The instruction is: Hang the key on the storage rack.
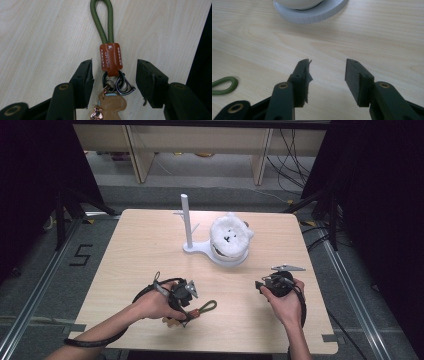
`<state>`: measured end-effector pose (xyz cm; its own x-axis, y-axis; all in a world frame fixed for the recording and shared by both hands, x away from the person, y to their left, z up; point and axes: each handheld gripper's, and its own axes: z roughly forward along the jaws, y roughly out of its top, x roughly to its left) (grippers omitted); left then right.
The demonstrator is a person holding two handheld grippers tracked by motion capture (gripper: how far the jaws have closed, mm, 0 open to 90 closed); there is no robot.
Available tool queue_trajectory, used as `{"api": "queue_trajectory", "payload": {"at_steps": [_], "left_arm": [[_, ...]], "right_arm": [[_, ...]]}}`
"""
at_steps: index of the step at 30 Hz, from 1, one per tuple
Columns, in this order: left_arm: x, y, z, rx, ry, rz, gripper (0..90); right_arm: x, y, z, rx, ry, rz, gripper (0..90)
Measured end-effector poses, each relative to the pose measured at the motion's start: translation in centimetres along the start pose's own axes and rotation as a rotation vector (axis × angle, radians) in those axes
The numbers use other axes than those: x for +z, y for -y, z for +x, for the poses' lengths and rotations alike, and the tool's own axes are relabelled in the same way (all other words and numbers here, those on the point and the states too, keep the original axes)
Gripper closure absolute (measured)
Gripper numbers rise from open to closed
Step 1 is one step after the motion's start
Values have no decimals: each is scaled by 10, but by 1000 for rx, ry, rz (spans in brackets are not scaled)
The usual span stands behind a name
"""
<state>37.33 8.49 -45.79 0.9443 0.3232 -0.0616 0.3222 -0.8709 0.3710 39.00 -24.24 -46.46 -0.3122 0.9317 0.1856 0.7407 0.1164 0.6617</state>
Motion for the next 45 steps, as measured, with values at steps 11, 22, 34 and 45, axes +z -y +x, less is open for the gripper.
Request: {"api": "queue_trajectory", "payload": {"at_steps": [11, 22, 34, 45], "left_arm": [[8, -3, -1, 30, 1, 37, 477], [17, -6, -1, 53, -18, 74, 489], [24, -10, -2, 67, -13, 97, 500], [29, -10, -2, 79, -14, 113, 522]], "right_arm": [[1, 0, -1, -17, -3, -11, 554], [1, 0, -1, -21, -19, -9, 555], [1, 0, -2, -25, -22, -10, 559], [0, 0, 2, 8, -28, 9, 561]]}}
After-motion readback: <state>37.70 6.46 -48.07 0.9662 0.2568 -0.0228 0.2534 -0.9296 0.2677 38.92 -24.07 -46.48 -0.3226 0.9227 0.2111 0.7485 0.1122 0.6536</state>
